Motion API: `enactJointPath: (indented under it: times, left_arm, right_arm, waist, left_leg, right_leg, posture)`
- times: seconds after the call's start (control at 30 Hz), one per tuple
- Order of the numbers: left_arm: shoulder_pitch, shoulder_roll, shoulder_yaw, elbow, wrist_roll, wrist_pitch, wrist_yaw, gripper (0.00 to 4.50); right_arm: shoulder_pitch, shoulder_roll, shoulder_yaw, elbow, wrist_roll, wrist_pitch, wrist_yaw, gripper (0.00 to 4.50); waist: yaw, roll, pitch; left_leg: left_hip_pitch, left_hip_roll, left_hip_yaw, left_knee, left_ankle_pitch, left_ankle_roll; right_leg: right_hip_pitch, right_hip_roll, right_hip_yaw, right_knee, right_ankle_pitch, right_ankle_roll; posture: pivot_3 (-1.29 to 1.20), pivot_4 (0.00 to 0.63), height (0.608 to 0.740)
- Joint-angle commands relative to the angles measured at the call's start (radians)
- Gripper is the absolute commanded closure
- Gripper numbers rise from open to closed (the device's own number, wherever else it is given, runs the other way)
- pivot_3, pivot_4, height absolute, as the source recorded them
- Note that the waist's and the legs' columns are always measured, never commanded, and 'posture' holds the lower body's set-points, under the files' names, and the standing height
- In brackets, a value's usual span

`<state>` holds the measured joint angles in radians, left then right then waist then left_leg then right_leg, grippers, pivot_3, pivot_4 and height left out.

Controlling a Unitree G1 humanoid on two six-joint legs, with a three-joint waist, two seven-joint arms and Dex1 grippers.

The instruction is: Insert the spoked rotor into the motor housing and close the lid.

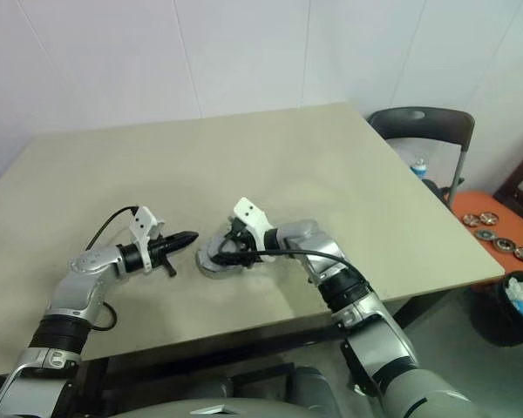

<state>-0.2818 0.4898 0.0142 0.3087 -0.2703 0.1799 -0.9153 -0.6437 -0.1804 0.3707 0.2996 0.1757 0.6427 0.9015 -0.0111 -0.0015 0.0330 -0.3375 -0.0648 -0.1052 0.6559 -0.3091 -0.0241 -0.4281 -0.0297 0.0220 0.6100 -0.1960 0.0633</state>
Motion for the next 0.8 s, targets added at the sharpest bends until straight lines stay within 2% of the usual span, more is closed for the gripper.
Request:
enactJointPath:
  times: [0.03, 0.27, 0.6, 0.8]
  left_arm:
    - [-0.005, 0.002, 0.001, -0.037, 0.001, -0.017, -0.004, 4.5]
    - [-0.001, 0.004, -0.003, -0.04, 0.003, -0.013, -0.007, 4.5]
    - [-0.001, 0.003, -0.006, -0.044, 0.006, -0.008, -0.009, 4.5]
    - [-0.01, -0.009, -0.013, -0.058, 0.003, -0.01, -0.005, 4.5]
  right_arm:
    - [-0.022, -0.014, -0.012, 0.003, -0.037, -0.043, -0.037, 1.37]
    - [-0.027, 0.011, -0.019, 0.031, -0.056, -0.074, -0.094, 1.37]
    - [0.007, -0.044, 0.081, 0.009, -0.105, -0.04, -0.027, 1.37]
    - [0.009, -0.031, 0.066, 0.023, -0.107, -0.038, -0.055, 1.37]
  waist:
    - [0.0, 0.0, 0.0]
    - [0.0, 0.0, 0.0]
    - [0.001, 0.0, 0.0]
    - [0.002, 0.0, 0.0]
  left_leg:
    - [0.0, 0.0, 0.0, 0.0, 0.0, 0.0]
    - [0.0, 0.0, 0.0, 0.003, 0.0, 0.0]
    - [0.0, 0.0, 0.0, 0.006, 0.0, 0.0]
    - [0.0, -0.002, 0.0, 0.006, -0.001, 0.001]
  right_leg:
    - [0.0, 0.0, 0.0, 0.0, 0.0, 0.0]
    - [0.0, 0.0, 0.0, 0.002, 0.0, 0.0]
    - [0.002, 0.0, -0.001, 0.003, 0.0, 0.0]
    - [0.002, -0.001, -0.001, 0.002, 0.0, 0.0]
  posture:
    - [0.0, 0.0, 0.74]
    - [0.0, 0.0, 0.74]
    - [0.0, 0.0, 0.74]
    - [0.0, 0.0, 0.74]
